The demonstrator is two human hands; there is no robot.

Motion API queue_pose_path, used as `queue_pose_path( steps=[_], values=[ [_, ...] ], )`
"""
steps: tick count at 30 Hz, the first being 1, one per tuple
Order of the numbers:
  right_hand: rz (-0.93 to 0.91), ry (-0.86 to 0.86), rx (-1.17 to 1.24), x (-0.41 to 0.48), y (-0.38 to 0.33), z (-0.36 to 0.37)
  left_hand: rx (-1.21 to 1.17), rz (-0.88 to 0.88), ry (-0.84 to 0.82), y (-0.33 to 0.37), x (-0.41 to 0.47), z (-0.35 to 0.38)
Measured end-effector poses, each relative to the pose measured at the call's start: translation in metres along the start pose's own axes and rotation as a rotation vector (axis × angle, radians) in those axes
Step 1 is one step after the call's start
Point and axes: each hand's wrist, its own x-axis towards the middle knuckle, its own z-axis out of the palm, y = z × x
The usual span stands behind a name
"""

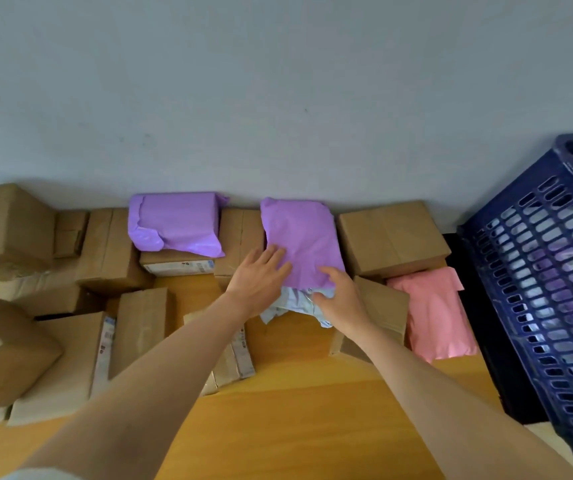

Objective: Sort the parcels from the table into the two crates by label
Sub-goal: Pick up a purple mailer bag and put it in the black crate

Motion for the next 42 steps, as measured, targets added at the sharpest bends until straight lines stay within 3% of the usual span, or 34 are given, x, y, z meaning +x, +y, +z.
queue_pose_path(
  steps=[5,10,19,30,35,42],
  values=[
    [-0.038,0.075,-0.049,-0.008,-0.007,-0.001,-0.076,0.072,0.183,-0.007,-0.004,-0.009],
    [-0.237,0.221,-0.328,-0.013,-0.021,-0.014,-0.138,0.073,0.266,-0.011,-0.011,-0.028],
    [-0.405,0.355,-0.291,-0.025,-0.064,-0.062,-0.384,-0.096,0.347,-0.006,-0.020,-0.109],
    [-0.405,0.329,-0.062,-0.083,-0.076,-0.108,-0.728,-0.278,0.430,0.036,-0.062,-0.174],
    [-0.355,0.335,0.091,-0.117,-0.072,-0.124,-0.884,-0.446,0.501,0.068,-0.105,-0.169],
    [-0.257,0.287,0.367,-0.165,-0.068,-0.122,-1.060,-0.983,0.626,0.117,-0.166,-0.161]
  ],
)
